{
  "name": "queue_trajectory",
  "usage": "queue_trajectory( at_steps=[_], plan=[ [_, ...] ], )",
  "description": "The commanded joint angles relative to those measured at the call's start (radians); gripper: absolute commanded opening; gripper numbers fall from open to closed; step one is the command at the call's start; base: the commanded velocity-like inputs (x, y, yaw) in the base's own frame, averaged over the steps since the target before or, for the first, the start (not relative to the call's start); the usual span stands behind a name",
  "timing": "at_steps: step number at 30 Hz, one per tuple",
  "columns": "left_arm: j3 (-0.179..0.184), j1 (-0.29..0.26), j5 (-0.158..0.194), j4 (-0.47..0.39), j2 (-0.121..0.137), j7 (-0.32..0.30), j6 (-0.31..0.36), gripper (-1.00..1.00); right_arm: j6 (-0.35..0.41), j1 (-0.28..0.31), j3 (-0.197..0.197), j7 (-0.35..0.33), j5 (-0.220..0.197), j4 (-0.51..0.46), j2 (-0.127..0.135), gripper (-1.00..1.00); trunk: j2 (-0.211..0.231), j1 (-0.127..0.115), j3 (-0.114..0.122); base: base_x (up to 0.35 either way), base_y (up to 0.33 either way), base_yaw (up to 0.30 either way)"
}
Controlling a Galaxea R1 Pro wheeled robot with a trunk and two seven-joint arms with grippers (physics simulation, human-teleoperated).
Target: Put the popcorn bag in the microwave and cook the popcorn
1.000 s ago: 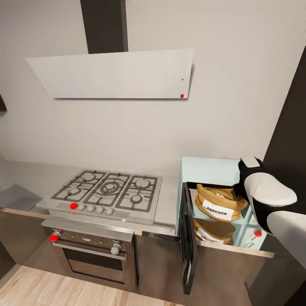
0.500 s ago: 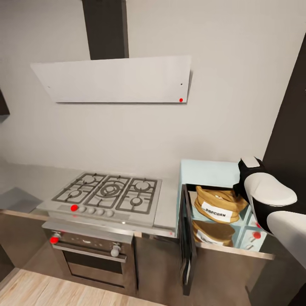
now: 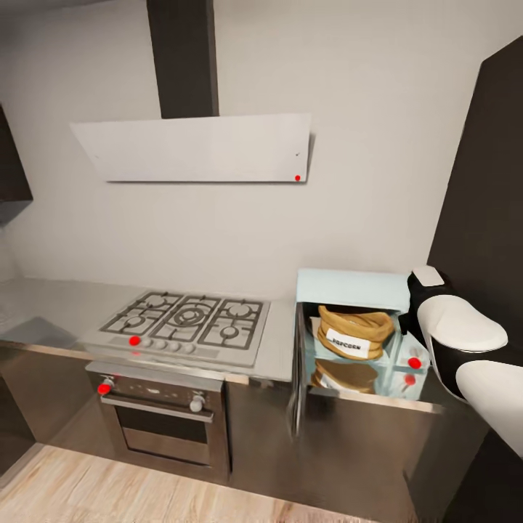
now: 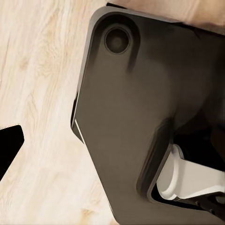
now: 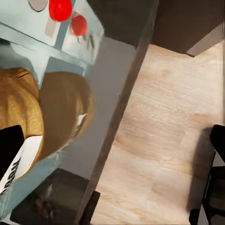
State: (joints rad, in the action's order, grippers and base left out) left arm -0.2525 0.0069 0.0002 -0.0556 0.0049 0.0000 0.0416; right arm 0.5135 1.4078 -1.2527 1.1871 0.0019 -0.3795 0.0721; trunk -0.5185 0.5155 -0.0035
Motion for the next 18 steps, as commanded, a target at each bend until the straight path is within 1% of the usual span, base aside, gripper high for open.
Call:
queue_trajectory(
  at_steps=[1,2,4,5,6,7,8,10,11,15,16,17,18],
  plan=[
    [-0.004,0.001,0.0,-0.003,0.0,0.0,0.004,1.0,0.01,0.0,0.0,0.001,0.0,-0.001,0.0,1.0,0.0,0.0,0.0,-0.329,-0.009,0.0],
    [-0.004,0.001,0.0,-0.003,0.0,0.0,0.004,1.0,0.011,0.0,0.004,-0.018,0.001,0.0,0.0,1.0,0.0,0.0,0.001,-0.334,-0.004,0.0],
    [-0.005,0.001,0.0,-0.003,0.0,0.0,0.004,1.0,0.028,0.0,0.012,-0.119,0.003,0.007,-0.003,1.0,0.0,0.0,0.001,-0.336,0.009,0.0],
    [-0.005,0.001,0.0,-0.003,0.0,0.0,0.004,1.0,0.045,0.0,0.014,-0.167,0.005,0.01,-0.004,1.0,0.0,0.0,0.001,-0.334,0.06,0.0],
    [-0.005,0.001,0.0,-0.003,0.0,0.0,0.004,1.0,0.078,0.0,0.017,-0.23,0.016,0.019,-0.005,1.0,0.0,0.0,0.001,-0.325,0.107,0.0],
    [-0.005,0.001,0.0,-0.003,0.0,0.0,0.004,1.0,0.104,0.0,0.018,-0.277,0.043,0.036,-0.006,1.0,0.0,0.0,0.001,-0.317,0.133,0.0],
    [-0.005,0.001,0.0,-0.003,0.0,0.0,0.004,1.0,0.113,0.0,0.019,-0.301,0.075,0.046,-0.006,1.0,0.0,0.0,0.001,-0.313,0.144,0.0],
    [-0.005,0.001,0.0,-0.003,0.0,0.0,0.004,1.0,0.126,-0.004,0.019,-0.377,0.226,0.075,-0.006,1.0,0.0,0.0,0.001,-0.296,0.159,0.0],
    [-0.005,0.001,0.0,-0.003,0.0,0.0,0.004,1.0,0.128,-0.01,0.019,-0.416,0.28,0.083,-0.006,1.0,0.0,0.0,0.001,-0.282,0.163,0.0],
    [-0.005,0.001,0.0,-0.003,0.0,0.0,0.004,1.0,0.127,-0.063,0.019,-0.738,0.575,0.098,-0.006,1.0,0.0,0.0,0.001,-0.249,0.174,0.0],
    [-0.005,0.001,0.0,-0.003,0.0,0.0,0.004,1.0,0.124,-0.081,0.019,-0.803,0.631,0.098,-0.006,1.0,0.0,0.0,0.001,-0.231,0.182,0.0],
    [-0.004,0.001,0.0,-0.003,0.0,0.0,0.004,1.0,0.104,-0.104,0.019,-0.864,0.672,0.098,-0.006,1.0,0.0,0.0,0.001,-0.229,0.183,0.0],
    [-0.004,0.001,0.0,-0.003,0.0,0.0,0.004,1.0,0.05,-0.133,0.019,-0.931,0.701,0.099,-0.006,1.0,0.0,0.0,0.001,-0.224,0.18,0.0]
  ],
)
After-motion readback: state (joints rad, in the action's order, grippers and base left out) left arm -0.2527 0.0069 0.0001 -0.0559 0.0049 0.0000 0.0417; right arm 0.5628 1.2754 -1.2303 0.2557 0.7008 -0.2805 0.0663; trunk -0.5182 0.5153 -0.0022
